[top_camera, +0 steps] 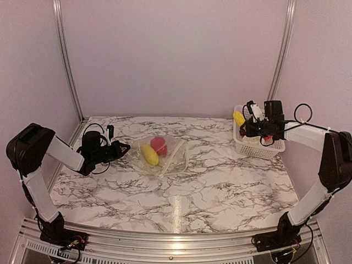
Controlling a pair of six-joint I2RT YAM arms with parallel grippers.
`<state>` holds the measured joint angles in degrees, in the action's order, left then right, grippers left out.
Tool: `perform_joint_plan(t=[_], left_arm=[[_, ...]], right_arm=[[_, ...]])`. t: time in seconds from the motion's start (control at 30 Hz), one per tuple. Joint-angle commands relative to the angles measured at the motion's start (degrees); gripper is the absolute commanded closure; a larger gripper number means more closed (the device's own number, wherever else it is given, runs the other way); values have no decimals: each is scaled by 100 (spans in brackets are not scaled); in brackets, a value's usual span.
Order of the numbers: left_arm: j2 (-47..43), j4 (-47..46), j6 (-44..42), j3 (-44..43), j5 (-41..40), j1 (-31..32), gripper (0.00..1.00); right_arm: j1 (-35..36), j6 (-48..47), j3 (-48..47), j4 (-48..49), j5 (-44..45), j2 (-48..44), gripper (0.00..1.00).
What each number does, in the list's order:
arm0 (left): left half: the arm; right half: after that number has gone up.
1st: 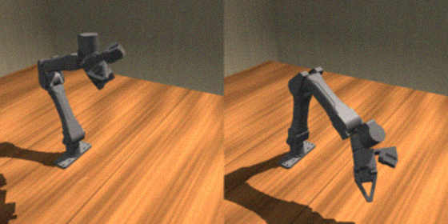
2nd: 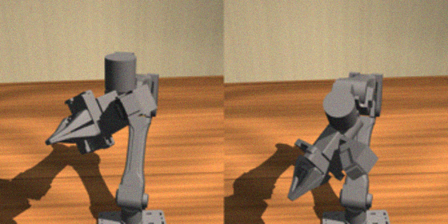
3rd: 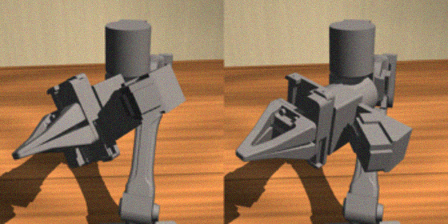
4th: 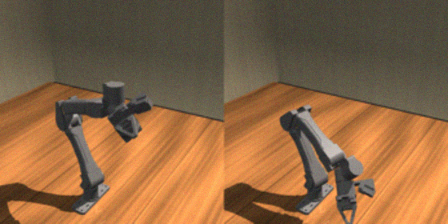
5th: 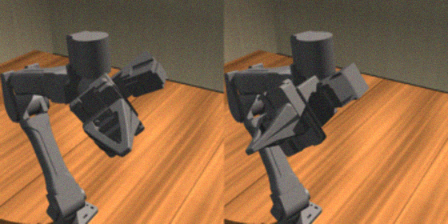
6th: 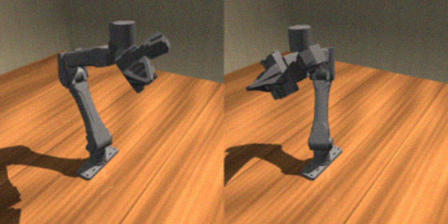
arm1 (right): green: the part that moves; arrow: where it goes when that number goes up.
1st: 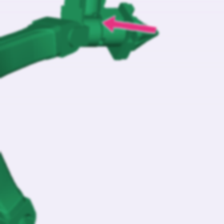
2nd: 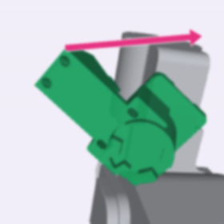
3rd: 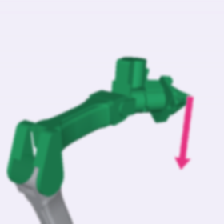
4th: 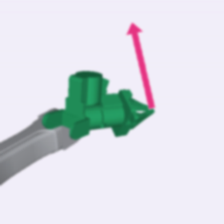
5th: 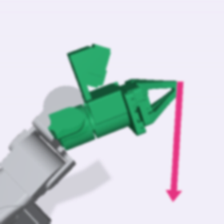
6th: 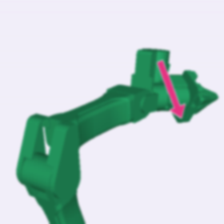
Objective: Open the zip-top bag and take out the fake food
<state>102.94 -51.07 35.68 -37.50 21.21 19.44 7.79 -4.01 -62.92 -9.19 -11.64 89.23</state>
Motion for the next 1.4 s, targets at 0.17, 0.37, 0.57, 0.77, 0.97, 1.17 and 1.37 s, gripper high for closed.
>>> perform_joint_plan(t=[0.17,0.37,0.57,0.77,0.97,1.17,1.37], left_arm=[[61,-109,22,-111,102,-28,100],[31,-106,38,-126,108,-28,100],[37,-131,92,-153,146,-28,100],[68,-131,90,-170,177,-30,100],[69,-148,89,-164,208,-28,100],[69,-187,125,-138,234,-29,100],[35,-193,118,-103,239,-28,100]], right_arm=[[-582,375,-97,317,935,236,71],[-579,373,-383,302,931,736,64],[-580,317,-546,341,664,1034,47],[-566,231,-590,376,320,1002,32],[-224,82,-296,856,-347,657,35],[552,17,80,1551,-1095,595,41],[1400,235,590,2264,-1562,624,49]])
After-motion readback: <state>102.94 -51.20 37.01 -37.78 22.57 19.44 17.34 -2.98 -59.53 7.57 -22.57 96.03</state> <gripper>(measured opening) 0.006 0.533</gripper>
